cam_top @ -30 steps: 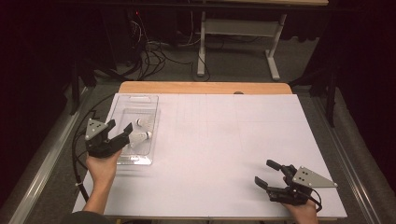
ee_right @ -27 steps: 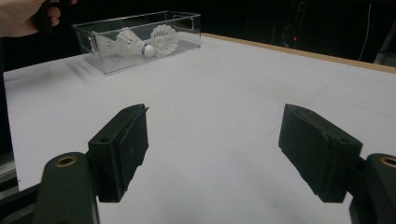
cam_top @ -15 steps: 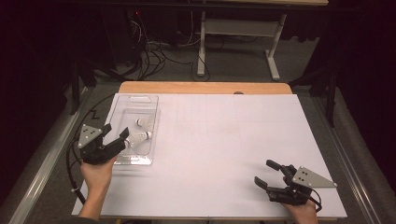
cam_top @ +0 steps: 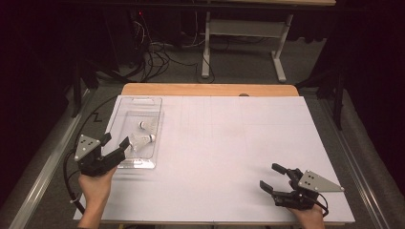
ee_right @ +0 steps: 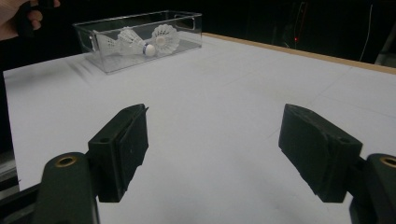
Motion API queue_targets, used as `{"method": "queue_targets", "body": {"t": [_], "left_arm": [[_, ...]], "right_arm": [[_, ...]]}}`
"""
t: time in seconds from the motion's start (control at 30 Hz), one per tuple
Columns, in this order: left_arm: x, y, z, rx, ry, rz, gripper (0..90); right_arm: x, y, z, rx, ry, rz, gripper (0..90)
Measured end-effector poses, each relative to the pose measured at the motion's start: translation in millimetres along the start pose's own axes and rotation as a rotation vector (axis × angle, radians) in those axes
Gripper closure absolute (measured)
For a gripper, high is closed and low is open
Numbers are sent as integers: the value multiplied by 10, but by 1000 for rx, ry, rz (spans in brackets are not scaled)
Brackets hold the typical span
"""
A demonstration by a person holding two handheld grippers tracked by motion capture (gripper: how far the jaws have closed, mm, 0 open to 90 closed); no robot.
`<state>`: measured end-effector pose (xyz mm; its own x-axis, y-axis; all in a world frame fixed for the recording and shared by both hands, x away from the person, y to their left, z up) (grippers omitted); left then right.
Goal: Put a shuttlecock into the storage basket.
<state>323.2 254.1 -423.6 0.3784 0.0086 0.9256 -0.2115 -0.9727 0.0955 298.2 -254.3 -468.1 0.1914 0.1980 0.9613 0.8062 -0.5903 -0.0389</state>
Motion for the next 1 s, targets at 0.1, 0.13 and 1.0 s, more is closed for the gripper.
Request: {"method": "queue_targets", "body": {"t": [0.1, 0.13, 1.0], "left_arm": [[-17, 8, -30, -4, 1, -1, 327], [-22, 10, -39, -7, 4, -2, 326], [-219, 136, -255, -56, 8, 1, 321]], "right_arm": [[0, 3, 0, -3, 1, 1, 244], [0, 3, -1, -3, 1, 1, 243], [3, -3, 3, -3, 2, 1, 244]]}}
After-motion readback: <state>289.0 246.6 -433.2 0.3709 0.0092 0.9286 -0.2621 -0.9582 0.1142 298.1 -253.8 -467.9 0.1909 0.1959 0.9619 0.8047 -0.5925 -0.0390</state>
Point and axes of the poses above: each handheld gripper's, and its own axes: z roughly forward along the jaws, x roughly out of its top, y roughly to its right, the point moved 5 cm from there along z, roughly forward along the jaws, and after that the axes turned 3 degrees about x, right-handed, at the moved point
